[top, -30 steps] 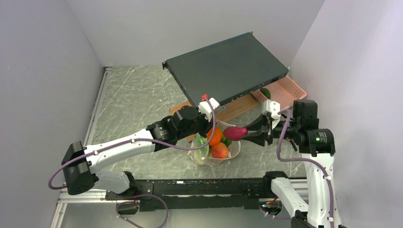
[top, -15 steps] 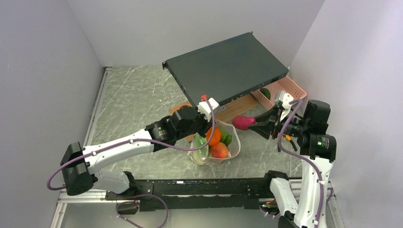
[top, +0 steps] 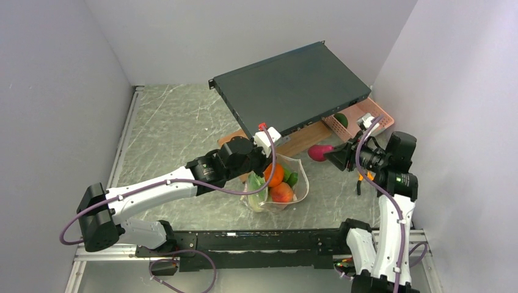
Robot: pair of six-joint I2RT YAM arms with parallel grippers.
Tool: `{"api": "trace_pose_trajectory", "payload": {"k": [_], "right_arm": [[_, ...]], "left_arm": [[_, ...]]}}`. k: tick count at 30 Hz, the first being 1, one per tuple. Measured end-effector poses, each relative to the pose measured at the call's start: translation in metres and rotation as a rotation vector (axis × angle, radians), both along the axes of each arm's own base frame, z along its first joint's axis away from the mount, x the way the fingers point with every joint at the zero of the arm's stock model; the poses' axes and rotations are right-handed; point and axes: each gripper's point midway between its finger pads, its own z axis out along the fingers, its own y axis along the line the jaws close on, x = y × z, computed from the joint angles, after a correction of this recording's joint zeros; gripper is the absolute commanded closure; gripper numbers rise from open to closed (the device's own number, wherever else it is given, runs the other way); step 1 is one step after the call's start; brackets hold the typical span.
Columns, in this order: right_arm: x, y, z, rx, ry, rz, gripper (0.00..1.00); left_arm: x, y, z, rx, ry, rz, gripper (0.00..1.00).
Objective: Open the zip-top bag and remove the fake food
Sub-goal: Pick up the fake vegetable from the zipper food storage bag, then place the fake vegetable in the bin.
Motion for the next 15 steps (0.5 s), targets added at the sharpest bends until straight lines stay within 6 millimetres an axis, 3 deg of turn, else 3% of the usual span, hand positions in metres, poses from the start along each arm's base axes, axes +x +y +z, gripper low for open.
{"api": "trace_pose_trajectory", "payload": {"k": [5, 15], "right_arm": [[0.028, -0.022, -0.023, 0.024, 0.075, -0.175, 1.0], [0.089, -0.081, -0.041, 0.136, 0.174, -0.534, 1.0]], "left_arm": [[0.0, 0.0, 0.0, 0.003, -0.005, -0.007, 1.0], [0.0, -0.002, 0.0, 0.004, -0.023, -0.031, 1.0]]}}
